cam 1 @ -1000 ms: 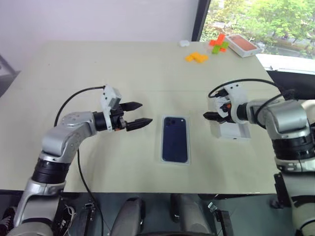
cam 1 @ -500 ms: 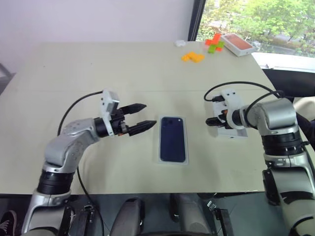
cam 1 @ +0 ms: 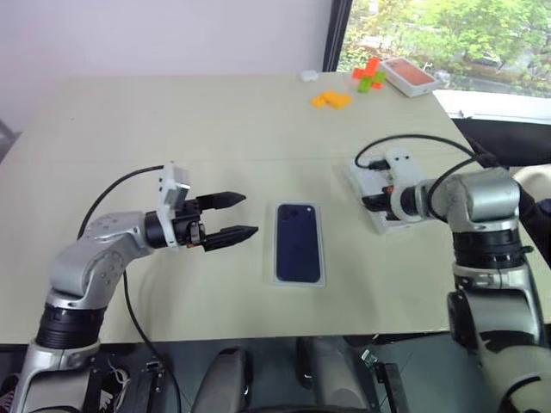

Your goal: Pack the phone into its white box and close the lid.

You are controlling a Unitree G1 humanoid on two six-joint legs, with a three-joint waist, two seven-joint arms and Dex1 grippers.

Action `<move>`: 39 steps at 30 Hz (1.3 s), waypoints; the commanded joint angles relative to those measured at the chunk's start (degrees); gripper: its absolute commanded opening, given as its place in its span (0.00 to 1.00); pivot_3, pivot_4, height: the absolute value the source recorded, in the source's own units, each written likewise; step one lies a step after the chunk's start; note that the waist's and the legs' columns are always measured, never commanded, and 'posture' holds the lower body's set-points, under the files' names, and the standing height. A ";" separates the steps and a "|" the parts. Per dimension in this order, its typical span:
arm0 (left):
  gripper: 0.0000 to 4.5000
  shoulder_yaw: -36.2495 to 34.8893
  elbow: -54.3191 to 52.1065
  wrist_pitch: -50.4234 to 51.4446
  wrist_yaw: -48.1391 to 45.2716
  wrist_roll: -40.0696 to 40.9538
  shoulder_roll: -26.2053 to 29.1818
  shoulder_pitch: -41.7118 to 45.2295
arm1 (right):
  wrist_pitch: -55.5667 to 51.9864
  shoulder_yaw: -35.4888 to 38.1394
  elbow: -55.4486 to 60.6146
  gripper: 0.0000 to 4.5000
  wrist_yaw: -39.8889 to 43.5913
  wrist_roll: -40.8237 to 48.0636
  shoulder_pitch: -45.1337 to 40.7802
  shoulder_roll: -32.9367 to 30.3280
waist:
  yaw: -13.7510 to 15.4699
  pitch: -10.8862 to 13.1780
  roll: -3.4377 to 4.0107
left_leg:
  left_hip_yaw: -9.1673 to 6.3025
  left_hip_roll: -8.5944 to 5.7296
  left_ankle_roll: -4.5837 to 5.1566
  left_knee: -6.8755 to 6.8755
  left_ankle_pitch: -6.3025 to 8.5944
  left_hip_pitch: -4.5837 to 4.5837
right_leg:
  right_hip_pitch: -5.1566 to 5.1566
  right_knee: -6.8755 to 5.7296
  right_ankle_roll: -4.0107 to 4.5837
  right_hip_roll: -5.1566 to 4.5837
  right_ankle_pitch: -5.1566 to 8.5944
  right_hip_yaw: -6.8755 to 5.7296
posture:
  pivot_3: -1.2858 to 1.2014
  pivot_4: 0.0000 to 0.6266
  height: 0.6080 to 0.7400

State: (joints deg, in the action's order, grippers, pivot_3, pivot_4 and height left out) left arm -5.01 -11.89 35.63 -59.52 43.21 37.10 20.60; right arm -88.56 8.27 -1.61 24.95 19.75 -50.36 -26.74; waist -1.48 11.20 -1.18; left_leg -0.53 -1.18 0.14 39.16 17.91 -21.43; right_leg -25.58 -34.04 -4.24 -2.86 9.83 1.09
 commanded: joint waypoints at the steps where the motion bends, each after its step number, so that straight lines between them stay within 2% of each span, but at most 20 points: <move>1: 1.00 -3.45 0.45 1.23 -0.40 2.19 1.50 1.11 | -2.77 13.46 5.94 0.02 1.56 6.62 -6.52 6.16 | 0.16 0.00 0.00 | -0.05 0.06 0.00 0.00 0.00 0.01 | -0.01 -0.04 0.00 0.08 0.00 -0.02 | 0.52 0.24 1.00; 4: 1.00 -4.78 1.70 1.75 -1.11 2.40 2.98 0.89 | -3.94 26.59 3.23 0.02 -1.89 17.86 -10.66 13.01 | 0.48 0.00 0.01 | -0.25 0.14 0.00 -0.02 0.00 0.02 | -0.02 -0.12 0.02 0.20 0.00 -0.12 | 0.52 0.24 1.00; 8: 1.00 -7.13 3.33 3.00 -1.12 3.49 4.50 1.31 | -3.94 31.43 1.96 0.02 -12.71 40.17 -6.64 17.94 | 0.67 -0.01 0.01 | -0.38 0.08 0.00 -0.03 0.00 -0.01 | 0.05 -0.08 0.05 0.07 0.00 -0.23 | 0.52 0.24 1.00; 12: 1.00 -9.23 5.01 5.48 0.03 4.85 5.40 2.43 | -3.41 31.43 3.38 0.02 -26.96 61.09 1.79 24.50 | 0.34 0.01 0.05 | -0.33 0.00 0.01 -0.10 0.01 -0.08 | 0.03 -0.08 0.05 -0.07 0.00 -0.21 | 0.52 0.24 1.00; 15: 1.00 -10.02 4.78 7.58 0.43 6.27 5.63 2.39 | 8.50 20.11 4.32 0.02 -41.10 85.28 9.10 21.70 | 0.22 0.05 0.11 | -0.18 -0.02 0.01 -0.11 0.01 -0.24 | -0.21 -0.14 0.03 -0.13 -0.01 -0.16 | 0.52 0.24 1.00; 16: 1.00 -10.28 4.63 8.34 0.71 6.85 5.57 2.34 | 12.23 16.87 4.83 0.02 -44.79 90.25 11.08 21.25 | 0.13 0.04 0.10 | -0.14 -0.04 0.01 -0.11 0.01 -0.26 | -0.25 -0.12 0.03 -0.16 -0.01 -0.14 | 0.52 0.24 1.00; 19: 1.00 -10.35 3.82 9.51 1.31 7.67 5.42 2.20 | 17.83 12.20 6.36 0.02 -48.62 93.25 15.08 23.18 | -0.29 0.02 0.07 | -0.10 -0.02 0.01 -0.10 0.01 -0.19 | -0.22 -0.08 0.02 -0.13 0.00 -0.09 | 0.52 0.24 1.00; 25: 1.00 -10.07 2.09 9.97 2.77 8.09 4.59 2.02 | 21.23 5.11 11.17 0.02 -46.89 93.25 22.60 24.04 | -1.07 0.02 0.07 | -0.08 0.11 0.01 -0.08 0.01 -0.10 | -0.18 -0.12 0.00 0.06 0.01 -0.03 | 0.52 0.24 1.00; 34: 1.00 -10.32 1.14 9.98 3.50 8.11 5.04 0.43 | 23.50 0.42 12.84 0.02 -45.59 93.25 26.20 21.94 | -1.04 0.02 0.07 | -0.01 0.18 0.01 -0.08 0.01 -0.07 | -0.19 -0.10 0.01 0.13 0.02 0.04 | 0.52 0.24 1.00; 39: 1.00 -9.24 0.80 8.70 3.66 6.47 4.63 -0.63 | 23.74 -1.50 12.02 0.02 -45.79 93.25 27.70 22.87 | -1.01 0.02 0.07 | 0.00 0.18 0.01 -0.08 0.01 -0.08 | -0.20 -0.08 0.00 0.13 0.03 0.06 | 0.52 0.24 1.00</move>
State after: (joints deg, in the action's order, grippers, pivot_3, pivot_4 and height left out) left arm -13.73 -9.54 45.48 -55.88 49.79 41.55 19.86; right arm -65.35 7.49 8.82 -21.49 111.20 -22.37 -4.41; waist -2.49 11.21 -1.11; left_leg -0.52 -1.00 0.15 39.08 17.92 -21.51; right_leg -25.77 -34.12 -4.24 -2.74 9.85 1.15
